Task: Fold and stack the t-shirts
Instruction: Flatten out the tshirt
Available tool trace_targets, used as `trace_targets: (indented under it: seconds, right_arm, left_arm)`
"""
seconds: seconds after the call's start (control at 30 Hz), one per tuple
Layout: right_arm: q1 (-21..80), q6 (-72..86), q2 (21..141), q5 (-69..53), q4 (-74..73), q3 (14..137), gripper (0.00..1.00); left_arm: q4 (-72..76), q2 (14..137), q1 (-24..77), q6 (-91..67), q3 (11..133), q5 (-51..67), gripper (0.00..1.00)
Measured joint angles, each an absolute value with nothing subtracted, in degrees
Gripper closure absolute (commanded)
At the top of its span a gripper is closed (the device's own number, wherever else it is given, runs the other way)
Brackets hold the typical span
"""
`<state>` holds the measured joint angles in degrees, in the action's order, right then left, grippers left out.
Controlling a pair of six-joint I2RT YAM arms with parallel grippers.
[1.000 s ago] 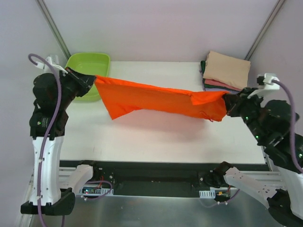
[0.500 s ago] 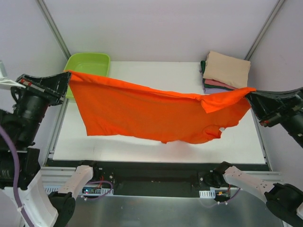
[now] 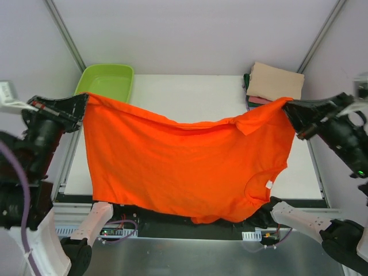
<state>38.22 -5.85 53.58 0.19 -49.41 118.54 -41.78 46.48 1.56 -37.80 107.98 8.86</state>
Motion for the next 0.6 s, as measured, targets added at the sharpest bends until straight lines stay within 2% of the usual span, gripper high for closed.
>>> trace_targets:
  seconds: [0.27, 0.4, 0.6]
  right_arm:
    - [36.4, -10.4, 60.1, 14.9, -40.0, 100.6, 1.0]
    - [30.1, -10.0, 68.3, 14.7, -35.1, 94.8, 0.99]
    - [21.2, -7.2, 79.9, 8.5, -29.0, 90.1, 0.99]
  left_arm:
    - [-38.6, 51.9, 1.6, -40.5, 84.6, 1.5, 1.0]
    - [-35.7, 58.8, 1.6, -42.1, 74.3, -1.7, 1.0]
    - [-30.9, 73.5, 1.6, -42.5, 72.4, -4.4, 1.0]
